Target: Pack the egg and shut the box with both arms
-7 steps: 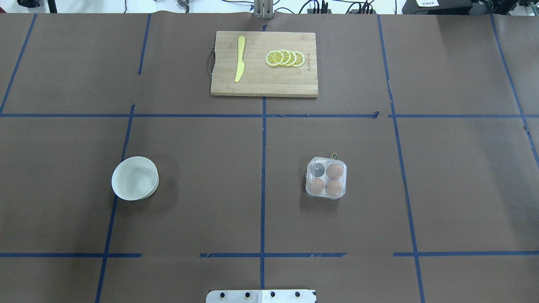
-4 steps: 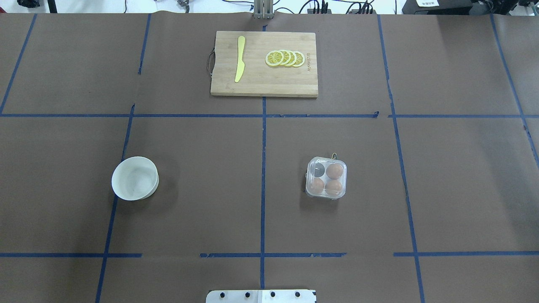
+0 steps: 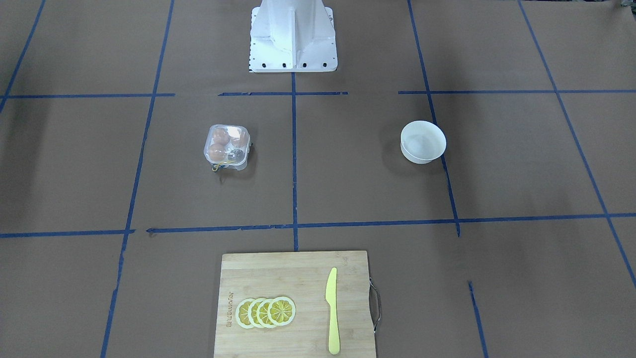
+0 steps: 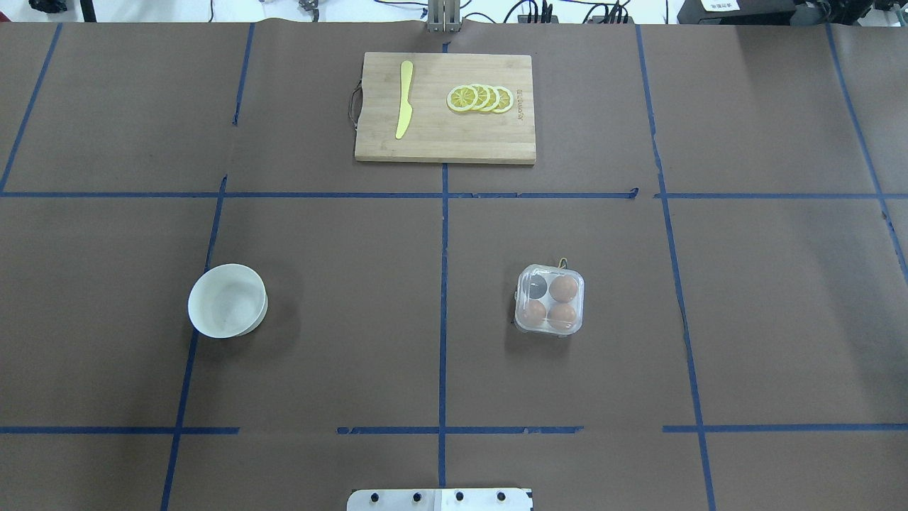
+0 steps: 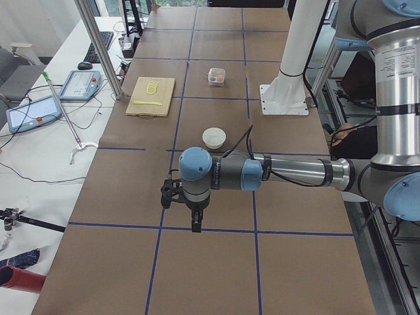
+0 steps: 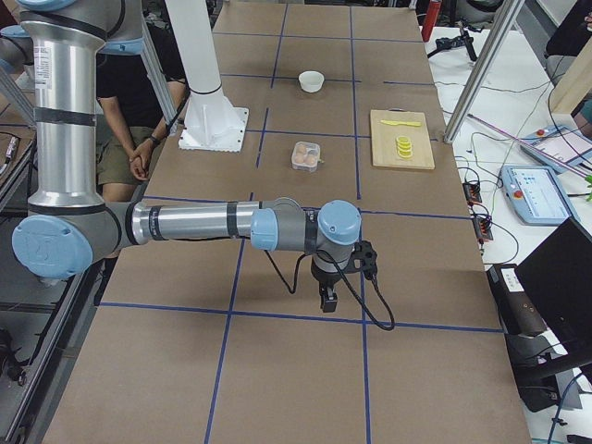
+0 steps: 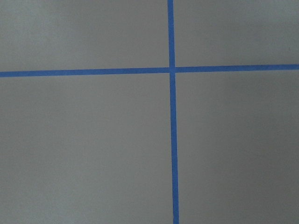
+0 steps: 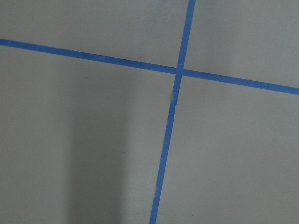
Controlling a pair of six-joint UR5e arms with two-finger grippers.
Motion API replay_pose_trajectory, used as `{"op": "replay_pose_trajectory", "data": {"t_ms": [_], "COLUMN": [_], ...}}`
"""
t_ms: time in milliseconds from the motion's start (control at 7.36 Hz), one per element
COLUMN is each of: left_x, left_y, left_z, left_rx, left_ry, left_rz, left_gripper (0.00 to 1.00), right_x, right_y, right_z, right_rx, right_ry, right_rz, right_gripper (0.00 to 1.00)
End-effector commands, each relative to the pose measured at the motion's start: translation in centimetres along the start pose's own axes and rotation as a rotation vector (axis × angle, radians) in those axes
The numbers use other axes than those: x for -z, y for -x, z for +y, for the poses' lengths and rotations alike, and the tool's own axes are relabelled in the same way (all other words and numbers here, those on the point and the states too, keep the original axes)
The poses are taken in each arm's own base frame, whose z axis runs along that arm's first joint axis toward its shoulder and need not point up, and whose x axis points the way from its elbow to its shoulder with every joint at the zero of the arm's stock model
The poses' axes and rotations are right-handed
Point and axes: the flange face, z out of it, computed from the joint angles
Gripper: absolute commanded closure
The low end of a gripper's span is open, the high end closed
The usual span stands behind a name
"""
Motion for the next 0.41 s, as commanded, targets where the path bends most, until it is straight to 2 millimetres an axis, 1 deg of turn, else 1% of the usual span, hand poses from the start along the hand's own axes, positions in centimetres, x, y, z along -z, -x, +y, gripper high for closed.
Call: {"op": "replay_pose_trajectory", "data": {"t_ms": [0,272], "left_x": [0.45,0.26], "left_y": [0.41,0.69], "left_z": [0.35,0.51], "left_rx": [0.028,0.014], "left_ry": [0.028,0.034], "left_rz": [-0.074,-0.082], "left_gripper": [0.00,0.00], "right_x": [0.10,0.34], "right_y": [0.11,0.41], "right_z": [0.01,0.04], "right_rx": [0.003,0.006], "right_ry": [-0.002,-0.006], "right_rz": [-0.002,-0.006], "right_gripper": [0.00,0.00]}}
